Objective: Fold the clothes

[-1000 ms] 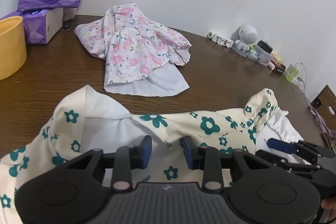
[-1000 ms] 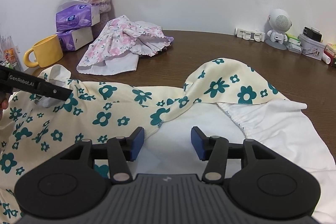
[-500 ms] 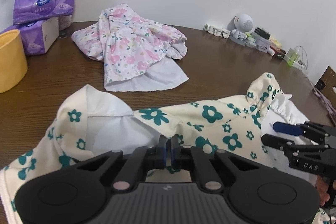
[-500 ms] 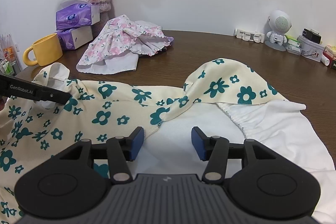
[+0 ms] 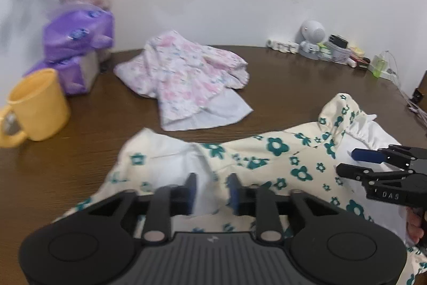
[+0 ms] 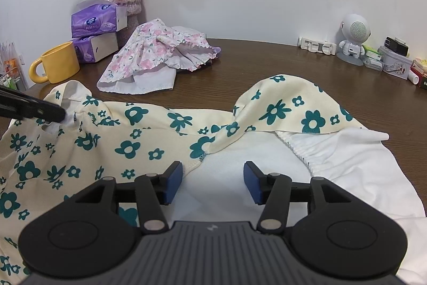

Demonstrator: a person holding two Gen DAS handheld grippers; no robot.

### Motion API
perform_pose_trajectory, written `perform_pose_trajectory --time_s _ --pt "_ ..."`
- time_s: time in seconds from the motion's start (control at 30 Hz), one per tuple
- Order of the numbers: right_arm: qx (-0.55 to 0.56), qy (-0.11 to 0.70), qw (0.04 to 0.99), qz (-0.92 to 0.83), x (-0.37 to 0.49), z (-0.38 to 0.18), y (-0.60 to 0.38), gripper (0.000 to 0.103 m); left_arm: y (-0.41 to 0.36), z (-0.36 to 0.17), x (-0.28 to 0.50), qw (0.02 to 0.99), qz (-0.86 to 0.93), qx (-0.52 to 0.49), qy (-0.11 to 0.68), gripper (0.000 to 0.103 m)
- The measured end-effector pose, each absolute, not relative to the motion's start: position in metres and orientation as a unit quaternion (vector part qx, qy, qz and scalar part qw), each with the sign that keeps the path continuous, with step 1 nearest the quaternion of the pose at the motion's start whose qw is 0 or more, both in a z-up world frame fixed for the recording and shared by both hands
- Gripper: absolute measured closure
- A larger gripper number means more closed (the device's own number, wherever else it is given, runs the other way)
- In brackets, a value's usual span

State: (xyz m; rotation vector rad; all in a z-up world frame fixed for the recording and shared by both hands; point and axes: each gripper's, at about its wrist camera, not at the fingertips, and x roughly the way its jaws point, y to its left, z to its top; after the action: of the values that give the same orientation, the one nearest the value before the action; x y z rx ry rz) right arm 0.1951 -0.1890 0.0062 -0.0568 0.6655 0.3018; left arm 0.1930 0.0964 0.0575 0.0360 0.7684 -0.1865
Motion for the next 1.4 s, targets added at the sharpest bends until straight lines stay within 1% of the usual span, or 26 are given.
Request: perform_pose_trajectory --time_s 0.1,0.23,0.33,0.37,0.4,0.43,0.57,0.73,0.8,0.83,0.9,0.97,1.0,1.03,1.07,1.17,1.2,1.23,1.27,1.33,1.4 --pt "-0.028 0.325 0.934 0.148 0.195 0.006 -0.189 0.051 0.101 0.051 0.189 0.918 -0.066 0.035 0.39 0.062" --pt "-0.028 0.325 0.934 0.147 0.195 0.006 -0.189 0.05 0.108 0.036 0.192 0.907 -0.05 0.029 0.417 0.062" --pt "-0.028 0.325 0.934 0.147 0.195 0.006 -0.189 0.05 0.107 0.031 0.192 0.908 -0.046 0.039 0.414 0.063" --pt "-0.028 0.325 0.934 0.146 0.195 0.006 -0.188 0.049 0.105 0.03 0.192 0.909 -0.045 0.045 0.411 0.065" --pt "-0.029 0.325 0.934 0.146 0.195 0.006 -0.188 0.049 0.104 0.031 0.191 0.91 -0.045 0.051 0.409 0.079" --pt "-0.028 0.325 0.934 0.146 0.195 0.006 -0.189 0.049 0.101 0.031 0.19 0.91 -0.043 0.059 0.409 0.094" --pt "-0.029 0.325 0.934 0.146 0.195 0.006 -0.189 0.048 0.097 0.032 0.187 0.909 -0.024 0.086 0.407 0.1" --pt "-0.029 0.325 0.934 0.145 0.195 0.006 -0.189 0.048 0.104 0.034 0.183 0.908 -0.009 0.086 0.41 0.1" --pt "-0.029 0.325 0.934 0.145 0.195 0.006 -0.189 0.048 0.106 0.033 0.182 0.907 -0.007 0.085 0.413 0.099" --pt "-0.029 0.325 0.934 0.145 0.195 0.006 -0.188 0.048 0.107 0.034 0.181 0.907 -0.005 0.079 0.414 0.097" --pt "-0.03 0.325 0.934 0.145 0.195 0.006 -0.188 0.048 0.113 0.038 0.183 0.909 -0.002 0.05 0.413 0.089" --pt "-0.03 0.325 0.934 0.145 0.195 0.006 -0.188 0.048 0.12 0.044 0.184 0.914 0.001 0.023 0.406 0.085" --pt "-0.03 0.325 0.934 0.145 0.195 0.006 -0.188 0.048 0.121 0.045 0.187 0.915 0.013 0.024 0.402 0.076" --pt "-0.029 0.325 0.934 0.145 0.195 0.006 -0.189 0.048 0.123 0.045 0.189 0.916 0.025 0.027 0.399 0.065" --pt "-0.029 0.325 0.934 0.145 0.195 0.006 -0.189 0.048 0.123 0.044 0.192 0.916 0.032 0.029 0.398 0.064" --pt "-0.03 0.325 0.934 0.145 0.195 0.006 -0.189 0.047 0.123 0.039 0.201 0.912 0.024 0.023 0.409 0.063" --pt "-0.03 0.325 0.934 0.146 0.195 0.006 -0.189 0.047 0.122 0.038 0.203 0.911 0.023 0.027 0.412 0.064" --pt "-0.03 0.324 0.934 0.146 0.195 0.006 -0.189 0.047 0.119 0.035 0.205 0.909 0.026 0.038 0.415 0.068" --pt "-0.031 0.324 0.934 0.146 0.195 0.006 -0.189 0.047 0.117 0.032 0.207 0.907 0.03 0.049 0.417 0.076" --pt "-0.031 0.324 0.934 0.146 0.195 0.006 -0.189 0.047 0.114 0.03 0.206 0.907 0.027 0.067 0.415 0.095" --pt "-0.031 0.324 0.934 0.146 0.195 0.006 -0.189 0.047 0.112 0.03 0.204 0.907 0.03 0.081 0.412 0.097"
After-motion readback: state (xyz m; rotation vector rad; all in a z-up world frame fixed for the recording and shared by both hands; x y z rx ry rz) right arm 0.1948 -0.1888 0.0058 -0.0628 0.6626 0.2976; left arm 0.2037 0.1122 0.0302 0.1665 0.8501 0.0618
